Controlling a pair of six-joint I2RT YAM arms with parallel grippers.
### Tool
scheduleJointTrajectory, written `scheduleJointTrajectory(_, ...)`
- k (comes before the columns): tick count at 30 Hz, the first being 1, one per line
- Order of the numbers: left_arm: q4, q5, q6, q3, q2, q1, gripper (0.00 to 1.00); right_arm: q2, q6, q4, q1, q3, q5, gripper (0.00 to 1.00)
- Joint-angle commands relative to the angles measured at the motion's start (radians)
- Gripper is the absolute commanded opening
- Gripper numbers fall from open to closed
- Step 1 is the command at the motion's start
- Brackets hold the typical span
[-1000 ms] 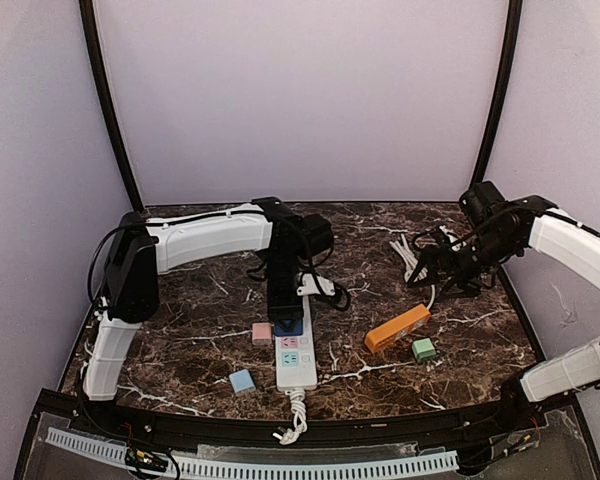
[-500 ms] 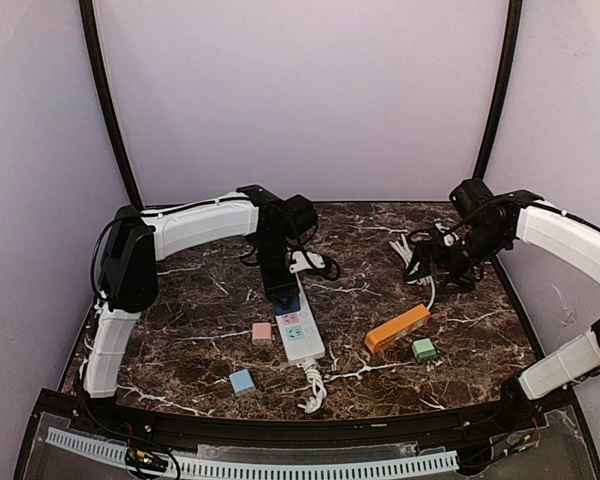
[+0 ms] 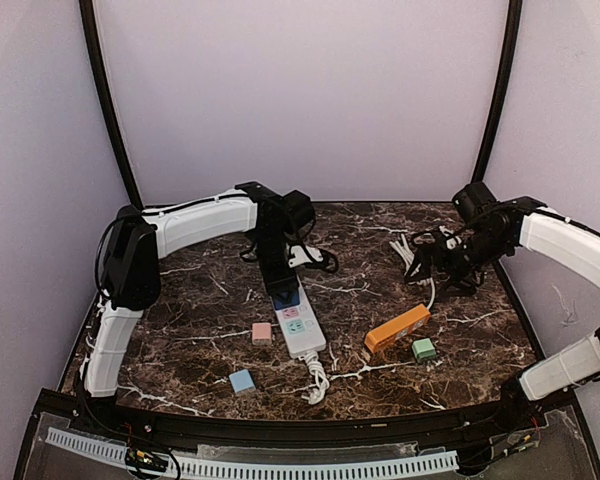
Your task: Insert the plug
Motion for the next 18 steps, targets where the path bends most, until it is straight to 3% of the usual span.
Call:
scheduleJointTrajectory(1,0.156,-0.126,-0.04,-0.002,0.04,0.022,0.75,-0.012,0.005,0.024,0.008,0.008,0.018,0.99)
scheduleJointTrajectory(3,0.16,-0.131,-0.035,0.003,0.024,0.022,0.96,-0.004,-0.004,0.025,0.007,0.019,0.021,0.99)
scheduleJointTrajectory(4,0.166,-0.13,-0.034,0.004,0.01,0.022,0.97,0.0,-0.01,0.025,0.007,0.024,0.025,0.99)
scheduleJointTrajectory(18,0.115,-0.057,-0.028,0.023,-0.172,0.024,0.99,0.013,-0.065,0.047,0.007,0.077,0.046,0.99)
